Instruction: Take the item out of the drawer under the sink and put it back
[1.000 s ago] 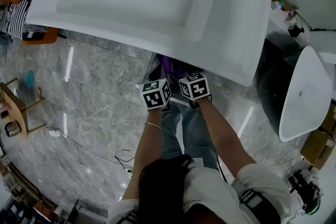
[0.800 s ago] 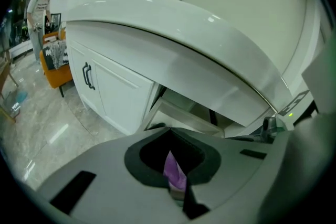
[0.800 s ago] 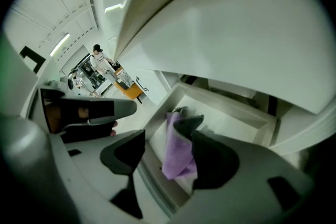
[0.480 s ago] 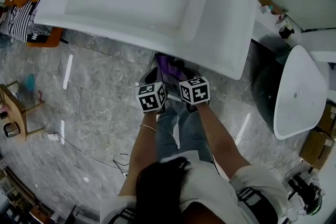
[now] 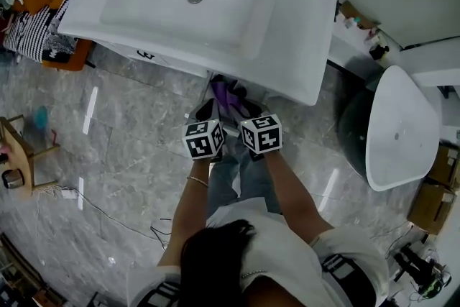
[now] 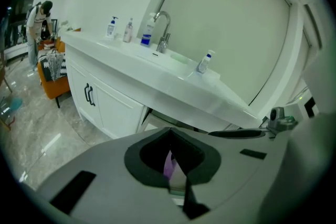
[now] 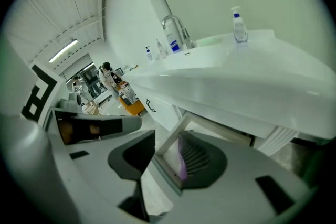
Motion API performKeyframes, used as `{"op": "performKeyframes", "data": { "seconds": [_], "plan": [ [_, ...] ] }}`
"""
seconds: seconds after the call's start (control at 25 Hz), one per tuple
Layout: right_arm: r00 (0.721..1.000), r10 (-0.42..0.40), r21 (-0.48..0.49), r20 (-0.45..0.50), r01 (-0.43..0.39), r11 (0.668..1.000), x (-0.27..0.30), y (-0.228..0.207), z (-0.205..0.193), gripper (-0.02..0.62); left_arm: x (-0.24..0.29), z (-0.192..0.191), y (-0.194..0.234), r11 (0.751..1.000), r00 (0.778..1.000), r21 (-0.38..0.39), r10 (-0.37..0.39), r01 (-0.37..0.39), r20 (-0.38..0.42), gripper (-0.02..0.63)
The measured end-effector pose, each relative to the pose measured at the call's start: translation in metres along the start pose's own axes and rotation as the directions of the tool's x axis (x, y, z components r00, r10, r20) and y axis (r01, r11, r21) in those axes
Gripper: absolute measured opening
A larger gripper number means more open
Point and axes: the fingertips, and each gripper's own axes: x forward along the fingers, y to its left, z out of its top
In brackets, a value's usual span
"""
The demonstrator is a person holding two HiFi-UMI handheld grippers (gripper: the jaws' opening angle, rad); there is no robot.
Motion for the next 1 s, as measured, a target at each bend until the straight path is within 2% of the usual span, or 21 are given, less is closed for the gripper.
{"op": "performKeyframes", "data": {
  "seconds": [0.16, 0.36, 0.52, 0.76, 1.0],
  "plan": [
    [0.998, -0.032, -0.043, 0.060, 0.034, 0.998, -0.021, 0.010, 0.020, 0.102, -0.019, 0.016, -0.011, 0.999, 0.998, 0.023, -0.026, 0.024, 0.050, 0.005],
    [0.991, -0.057, -0.012, 0.119, 0.059, 0.998, -0.045, 0.019, 0.036, 0.053, -0.037, 0.030, -0.031, 0.996, 0.994, 0.064, -0.068, 0.063, 0.080, 0.005],
    [0.981, -0.074, -0.044, 0.181, 0.084, 0.996, -0.062, 0.027, 0.052, 0.044, -0.056, 0.051, -0.044, 0.991, 0.985, 0.108, -0.092, 0.077, 0.143, 0.005],
    [0.966, -0.109, -0.101, 0.233, 0.136, 0.986, -0.084, 0.038, 0.061, 0.020, -0.085, 0.063, -0.053, 0.986, 0.970, 0.140, -0.122, 0.093, 0.208, 0.005],
    [0.955, -0.102, -0.122, 0.278, 0.141, 0.982, -0.095, 0.054, 0.065, 0.017, -0.097, 0.059, -0.057, 0.984, 0.966, 0.149, -0.135, 0.103, 0.221, 0.005]
  ]
}}
